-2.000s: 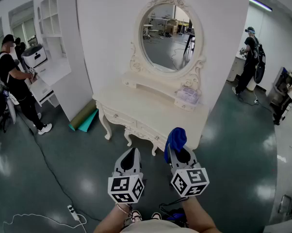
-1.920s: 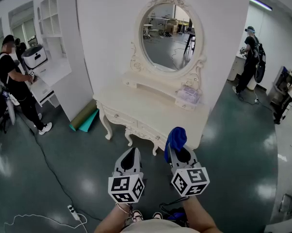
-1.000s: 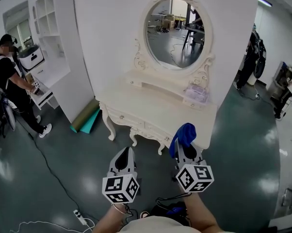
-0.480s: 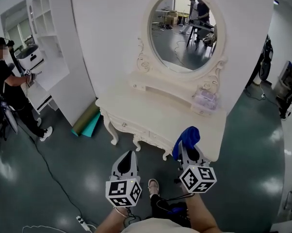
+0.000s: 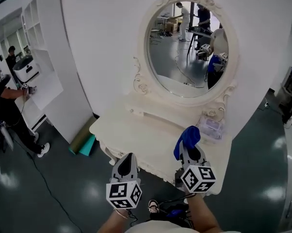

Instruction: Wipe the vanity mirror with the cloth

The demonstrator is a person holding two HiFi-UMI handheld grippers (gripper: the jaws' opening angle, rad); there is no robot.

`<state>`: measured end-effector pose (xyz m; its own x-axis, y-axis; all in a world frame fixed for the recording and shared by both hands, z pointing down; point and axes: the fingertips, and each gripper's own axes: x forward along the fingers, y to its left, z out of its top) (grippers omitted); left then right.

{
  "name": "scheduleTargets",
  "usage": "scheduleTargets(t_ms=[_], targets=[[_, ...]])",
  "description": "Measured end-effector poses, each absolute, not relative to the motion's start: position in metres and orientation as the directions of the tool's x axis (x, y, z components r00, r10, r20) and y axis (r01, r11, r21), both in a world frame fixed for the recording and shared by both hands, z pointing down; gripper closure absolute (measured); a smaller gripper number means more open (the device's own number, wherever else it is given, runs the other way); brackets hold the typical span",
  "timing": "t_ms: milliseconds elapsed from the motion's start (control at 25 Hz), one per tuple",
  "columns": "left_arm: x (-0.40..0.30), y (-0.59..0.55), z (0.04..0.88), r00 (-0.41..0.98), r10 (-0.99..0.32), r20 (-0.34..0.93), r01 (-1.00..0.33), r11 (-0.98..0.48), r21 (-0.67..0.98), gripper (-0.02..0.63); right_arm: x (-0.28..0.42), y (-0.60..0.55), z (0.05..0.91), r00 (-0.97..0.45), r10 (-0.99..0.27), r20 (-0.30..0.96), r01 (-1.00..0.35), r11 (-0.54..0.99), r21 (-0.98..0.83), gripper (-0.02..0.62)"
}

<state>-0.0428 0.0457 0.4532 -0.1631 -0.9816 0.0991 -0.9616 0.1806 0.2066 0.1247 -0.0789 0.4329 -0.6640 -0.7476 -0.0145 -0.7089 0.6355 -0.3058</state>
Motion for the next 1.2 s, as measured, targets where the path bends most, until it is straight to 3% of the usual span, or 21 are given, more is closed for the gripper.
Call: scheduleTargets(t_ms=[680,960,1200], targets=[[-0.062,-0.112,0.461,-0.069,-0.992,0.110,-0.968,0.093,0.231,0.601,0.126,-0.209,0.435,-0.588,-0.809,0.022,-0.781,0.560,-0.275,0.532],[-0.051,-0.179,0.459,0.099,-0.990,0.096,-0.966,-0.072,0.246,0.601,0.145,-0.232,0.434,-0.463,-0.885,0.045,-0.863,0.439,-0.251,0.532],[-0.069,-0.228,0.446,0.230,-0.969,0.086,-0.957,-0.209,0.203,0.601,0.121,-0.254,0.425,-0.370,-0.928,0.036,-0.899,0.348,-0.265,0.532]])
